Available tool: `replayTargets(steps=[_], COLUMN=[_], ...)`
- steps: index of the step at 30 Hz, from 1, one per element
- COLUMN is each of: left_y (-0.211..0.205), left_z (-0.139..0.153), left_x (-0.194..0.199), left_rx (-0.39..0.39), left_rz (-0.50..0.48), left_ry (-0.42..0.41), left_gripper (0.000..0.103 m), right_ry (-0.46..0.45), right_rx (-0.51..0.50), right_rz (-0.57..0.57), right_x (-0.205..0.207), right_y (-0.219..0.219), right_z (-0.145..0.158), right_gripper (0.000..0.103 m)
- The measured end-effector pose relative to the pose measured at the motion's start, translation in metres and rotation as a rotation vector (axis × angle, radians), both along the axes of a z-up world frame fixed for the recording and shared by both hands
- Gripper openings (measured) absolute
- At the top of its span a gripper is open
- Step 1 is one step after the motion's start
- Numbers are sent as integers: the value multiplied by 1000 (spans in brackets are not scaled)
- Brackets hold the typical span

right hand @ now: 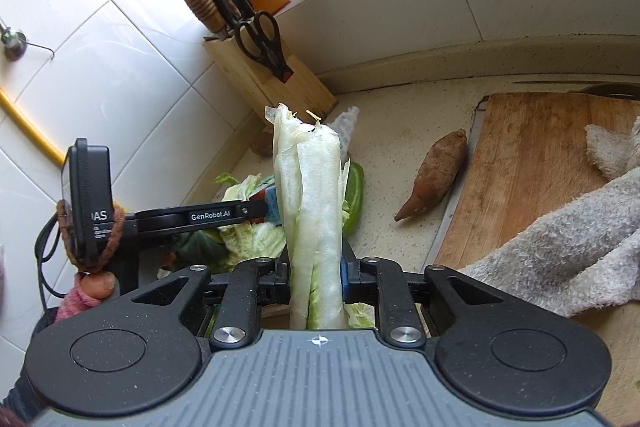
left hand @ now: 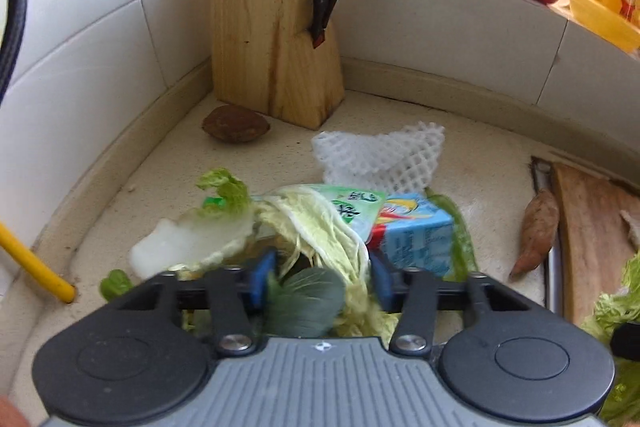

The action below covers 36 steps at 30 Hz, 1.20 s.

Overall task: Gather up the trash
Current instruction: 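Grasp a pale cabbage leaf with the left gripper while the right holds its leaves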

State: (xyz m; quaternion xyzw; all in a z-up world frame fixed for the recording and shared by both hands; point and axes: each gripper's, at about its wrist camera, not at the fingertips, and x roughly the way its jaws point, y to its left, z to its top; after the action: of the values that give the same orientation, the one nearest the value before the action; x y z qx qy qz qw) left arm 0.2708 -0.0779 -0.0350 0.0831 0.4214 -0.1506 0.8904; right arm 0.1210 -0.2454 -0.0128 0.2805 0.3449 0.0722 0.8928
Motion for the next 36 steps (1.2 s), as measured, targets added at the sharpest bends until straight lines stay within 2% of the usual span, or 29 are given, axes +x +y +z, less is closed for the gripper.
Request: replayTargets(steps=[2,4,12,19,26,31,36], left_y=[0,1,10,19,29,22,12], left_z=[2,7,30,46,43,49,61], left_x=[-3,-9,-21,-50,-76,-89,-100], left_rx=[27,25,-85,-166,-181,-213,-290], left_rz=[-17,-29,-82,-173,-192,-240,-293], left_ry=[-15,-30,-45,-29,-7,-45,-71], left_gripper=[31,29,19,17,17,17,16], right_ry=[-1,-4,-28,-44,-27,-17,-50], right_rx=[1,3,4,19,41,36,28], right_rz=[4,9,-2,-9,4,23,17], right_x=[0,0,-6,-15,-16,-15,-18], right_y=[2,3,2,-1,1,6,2], right_z=[1,2,12,16,10,7,18], right_gripper=[25,25,25,25,25,25,25])
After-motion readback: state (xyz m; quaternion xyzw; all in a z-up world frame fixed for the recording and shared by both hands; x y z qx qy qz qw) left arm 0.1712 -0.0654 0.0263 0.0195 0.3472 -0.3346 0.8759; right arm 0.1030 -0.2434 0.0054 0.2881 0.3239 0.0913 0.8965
